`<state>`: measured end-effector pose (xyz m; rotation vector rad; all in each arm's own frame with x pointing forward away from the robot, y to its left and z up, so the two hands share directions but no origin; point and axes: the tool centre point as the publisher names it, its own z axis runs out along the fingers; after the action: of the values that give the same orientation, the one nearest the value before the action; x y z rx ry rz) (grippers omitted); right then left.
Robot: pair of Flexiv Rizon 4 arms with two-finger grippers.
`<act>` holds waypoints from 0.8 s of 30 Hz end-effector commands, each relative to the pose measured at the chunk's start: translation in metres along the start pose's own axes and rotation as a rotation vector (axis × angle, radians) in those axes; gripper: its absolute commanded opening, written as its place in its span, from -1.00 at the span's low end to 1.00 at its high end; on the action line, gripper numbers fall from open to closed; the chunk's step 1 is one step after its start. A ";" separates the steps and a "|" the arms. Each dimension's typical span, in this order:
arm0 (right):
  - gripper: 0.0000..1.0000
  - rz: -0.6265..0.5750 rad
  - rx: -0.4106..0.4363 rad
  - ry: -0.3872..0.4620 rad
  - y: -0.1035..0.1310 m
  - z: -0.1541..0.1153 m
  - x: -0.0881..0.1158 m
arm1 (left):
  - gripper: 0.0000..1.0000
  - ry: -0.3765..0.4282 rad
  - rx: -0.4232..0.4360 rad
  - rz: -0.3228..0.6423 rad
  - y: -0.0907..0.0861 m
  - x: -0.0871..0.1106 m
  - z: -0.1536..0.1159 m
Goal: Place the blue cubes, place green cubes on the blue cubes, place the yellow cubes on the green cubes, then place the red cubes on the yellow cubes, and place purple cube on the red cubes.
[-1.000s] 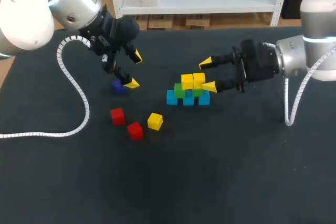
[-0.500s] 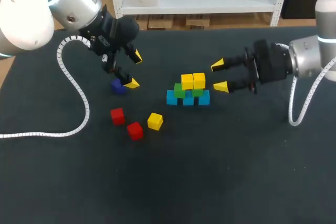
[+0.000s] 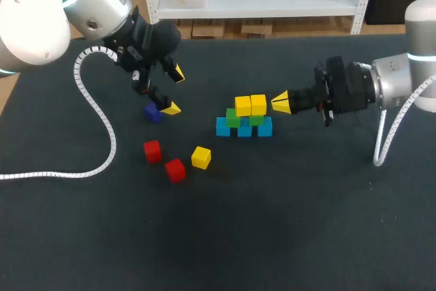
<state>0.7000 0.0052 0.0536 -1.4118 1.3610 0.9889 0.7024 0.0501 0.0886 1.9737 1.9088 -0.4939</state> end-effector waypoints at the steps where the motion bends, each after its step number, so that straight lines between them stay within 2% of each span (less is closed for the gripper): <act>1: -1.00 0.002 -0.010 -0.008 -0.004 0.005 0.003 | 1.00 -0.002 0.002 0.003 0.001 0.001 0.000; 24: -1.00 -0.006 -0.024 -0.019 -0.007 0.010 0.001 | 1.00 -0.002 0.002 0.003 0.001 0.001 0.000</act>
<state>0.7067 0.0153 0.0505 -1.4199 1.3353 1.0138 0.7024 0.0501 0.0886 1.9736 1.9088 -0.4939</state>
